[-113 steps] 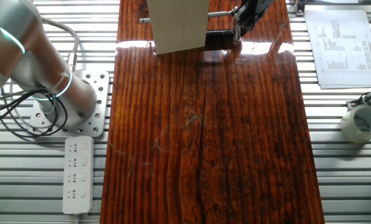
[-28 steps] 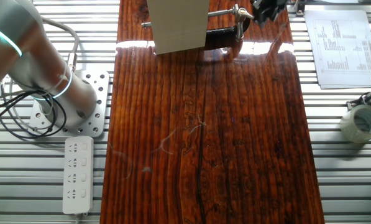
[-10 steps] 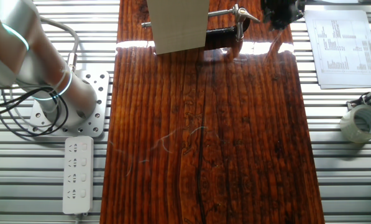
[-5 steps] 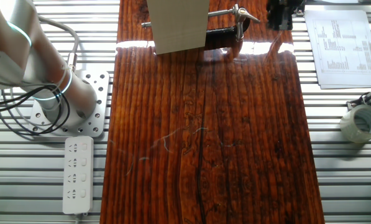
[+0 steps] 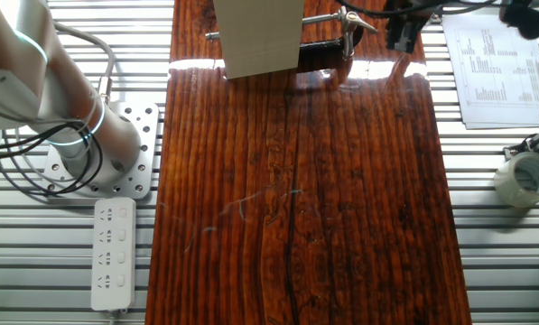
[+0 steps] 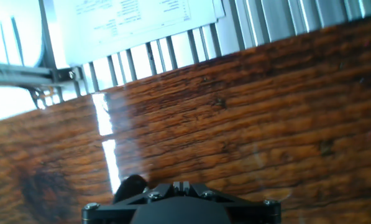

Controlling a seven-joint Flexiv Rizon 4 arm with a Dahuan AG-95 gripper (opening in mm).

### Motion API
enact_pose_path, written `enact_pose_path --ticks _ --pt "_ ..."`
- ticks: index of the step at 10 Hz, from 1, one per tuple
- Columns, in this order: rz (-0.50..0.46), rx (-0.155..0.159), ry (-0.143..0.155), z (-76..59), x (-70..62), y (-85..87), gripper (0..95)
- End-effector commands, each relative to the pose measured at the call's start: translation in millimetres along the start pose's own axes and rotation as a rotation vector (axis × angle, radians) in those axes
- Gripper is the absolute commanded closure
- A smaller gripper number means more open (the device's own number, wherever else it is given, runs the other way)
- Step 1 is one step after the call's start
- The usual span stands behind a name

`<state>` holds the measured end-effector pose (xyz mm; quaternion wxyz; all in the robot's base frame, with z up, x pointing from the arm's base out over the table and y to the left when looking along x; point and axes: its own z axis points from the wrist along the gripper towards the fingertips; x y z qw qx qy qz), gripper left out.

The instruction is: Turn on the water tap

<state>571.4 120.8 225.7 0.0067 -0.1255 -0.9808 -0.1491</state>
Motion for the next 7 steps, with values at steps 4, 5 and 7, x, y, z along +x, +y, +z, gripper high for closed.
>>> enact_pose_path --ticks 4,5,7 --pt "0.007 -0.006 0.002 30.3 -2.3 31.1 76.0" --pt "0.007 -0.01 0.011 31.4 -2.2 32.1 76.0" --pt "0.007 -0.023 0.039 36.5 -2.6 31.3 76.0"
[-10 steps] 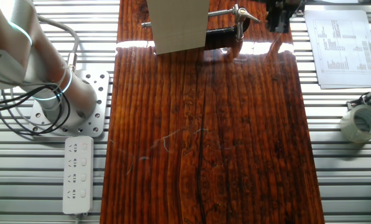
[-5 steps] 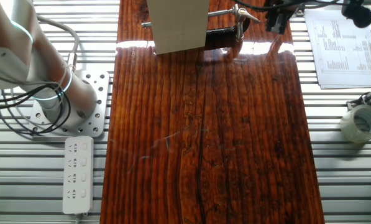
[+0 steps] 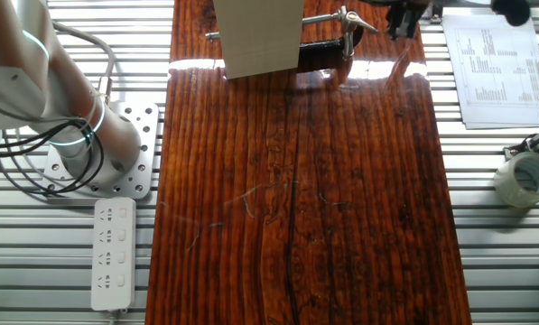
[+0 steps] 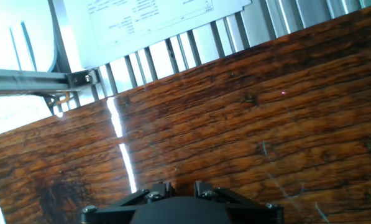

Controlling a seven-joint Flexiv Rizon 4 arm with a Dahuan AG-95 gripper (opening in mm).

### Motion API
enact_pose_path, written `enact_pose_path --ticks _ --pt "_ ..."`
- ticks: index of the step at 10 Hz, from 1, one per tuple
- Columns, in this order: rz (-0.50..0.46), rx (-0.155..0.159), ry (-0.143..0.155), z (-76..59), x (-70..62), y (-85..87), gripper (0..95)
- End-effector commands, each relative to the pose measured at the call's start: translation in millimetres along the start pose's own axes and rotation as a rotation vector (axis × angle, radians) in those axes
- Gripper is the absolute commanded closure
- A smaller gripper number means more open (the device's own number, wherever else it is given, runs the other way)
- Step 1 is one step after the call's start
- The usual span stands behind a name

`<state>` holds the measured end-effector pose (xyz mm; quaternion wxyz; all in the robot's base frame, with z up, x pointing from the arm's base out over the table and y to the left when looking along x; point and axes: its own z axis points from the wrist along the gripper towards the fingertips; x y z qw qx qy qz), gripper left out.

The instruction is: Turn on the water tap

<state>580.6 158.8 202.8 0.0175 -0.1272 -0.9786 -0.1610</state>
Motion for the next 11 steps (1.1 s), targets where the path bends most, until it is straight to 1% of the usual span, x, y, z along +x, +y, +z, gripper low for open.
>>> enact_pose_path --ticks 1,3,5,6,8,9,11 --pt "-0.001 0.001 0.039 4.8 -0.7 -2.2 76.0" --pt "0.0 0.002 0.057 8.9 1.6 -3.2 76.0" --pt "0.0 0.003 0.07 16.2 5.5 -1.2 76.0" --pt "-0.001 -0.004 0.08 21.5 10.5 -1.0 76.0" --pt "-0.001 -0.008 0.086 21.0 15.2 -2.4 76.0" --pt "-0.001 -0.007 0.103 20.0 15.9 -2.0 76.0" --pt "-0.002 -0.02 0.112 20.7 16.0 -2.1 76.0"
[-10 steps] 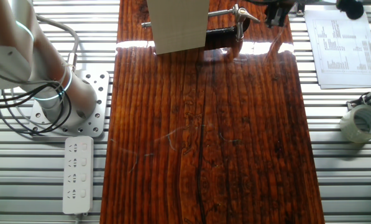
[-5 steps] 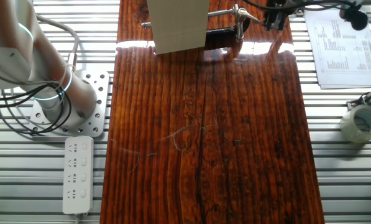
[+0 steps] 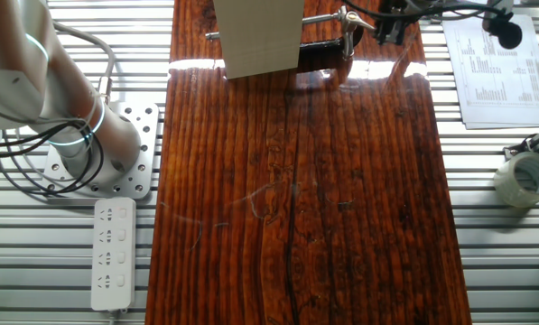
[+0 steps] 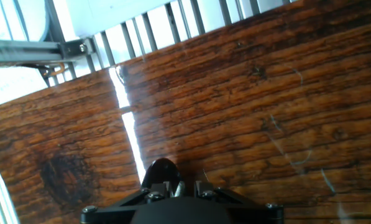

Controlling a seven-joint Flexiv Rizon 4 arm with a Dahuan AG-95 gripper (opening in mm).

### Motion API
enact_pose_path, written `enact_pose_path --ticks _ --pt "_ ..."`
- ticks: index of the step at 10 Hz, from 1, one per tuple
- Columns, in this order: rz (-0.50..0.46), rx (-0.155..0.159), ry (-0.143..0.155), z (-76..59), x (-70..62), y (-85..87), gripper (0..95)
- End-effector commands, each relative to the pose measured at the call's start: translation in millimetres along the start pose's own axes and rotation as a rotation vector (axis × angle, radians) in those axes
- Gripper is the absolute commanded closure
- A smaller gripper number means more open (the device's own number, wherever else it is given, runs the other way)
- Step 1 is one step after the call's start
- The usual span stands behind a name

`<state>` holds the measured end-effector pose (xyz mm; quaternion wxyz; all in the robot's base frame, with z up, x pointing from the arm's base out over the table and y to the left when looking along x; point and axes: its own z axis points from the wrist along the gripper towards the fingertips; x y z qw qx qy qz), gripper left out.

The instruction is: Turn on the water tap

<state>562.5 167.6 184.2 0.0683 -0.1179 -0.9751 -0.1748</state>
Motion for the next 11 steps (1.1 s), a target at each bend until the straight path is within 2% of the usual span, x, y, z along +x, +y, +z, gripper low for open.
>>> enact_pose_path --ticks 1,3,5,6,11 --pt "-0.001 -0.011 0.006 1.2 -2.4 1.0 76.0" --pt "-0.001 -0.008 0.004 2.2 -2.8 1.8 76.0" --pt "0.001 0.02 -0.001 2.8 -3.2 3.9 76.0" --pt "0.002 0.025 0.006 4.5 -2.7 5.6 76.0" --pt "0.002 0.022 0.009 12.1 -4.0 5.5 76.0"
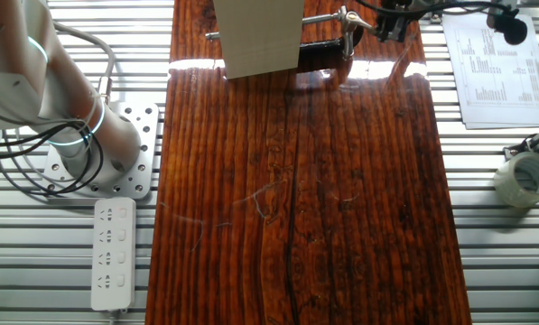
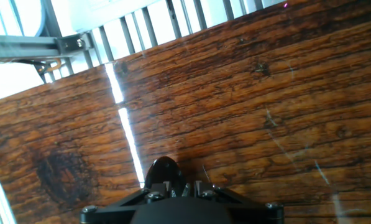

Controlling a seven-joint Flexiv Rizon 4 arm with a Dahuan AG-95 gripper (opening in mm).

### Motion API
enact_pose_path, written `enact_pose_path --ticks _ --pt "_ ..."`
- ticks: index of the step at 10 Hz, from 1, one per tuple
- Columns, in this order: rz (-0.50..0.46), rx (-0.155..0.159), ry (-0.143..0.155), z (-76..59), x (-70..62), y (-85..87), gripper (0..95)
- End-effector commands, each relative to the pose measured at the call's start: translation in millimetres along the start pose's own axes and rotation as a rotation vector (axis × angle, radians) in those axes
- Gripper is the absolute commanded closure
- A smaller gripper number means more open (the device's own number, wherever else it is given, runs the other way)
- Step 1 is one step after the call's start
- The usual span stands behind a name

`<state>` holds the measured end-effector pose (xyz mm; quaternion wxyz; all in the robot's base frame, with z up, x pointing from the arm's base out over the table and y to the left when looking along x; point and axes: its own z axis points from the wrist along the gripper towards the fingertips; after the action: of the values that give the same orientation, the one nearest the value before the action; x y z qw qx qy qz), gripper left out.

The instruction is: Turn on the water tap

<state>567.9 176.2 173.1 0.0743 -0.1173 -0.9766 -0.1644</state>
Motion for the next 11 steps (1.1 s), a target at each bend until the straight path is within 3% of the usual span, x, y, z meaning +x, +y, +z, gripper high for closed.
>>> enact_pose_path --ticks 1,2,3,11 --pt "-0.001 -0.001 0.0 -0.2 1.2 -0.4 76.0" --pt "-0.001 -0.002 0.001 0.1 1.3 -0.3 76.0" --pt "-0.001 -0.002 0.001 0.4 1.4 0.1 95.0" --pt "-0.003 -0.002 -0.009 2.9 1.2 3.1 95.0"
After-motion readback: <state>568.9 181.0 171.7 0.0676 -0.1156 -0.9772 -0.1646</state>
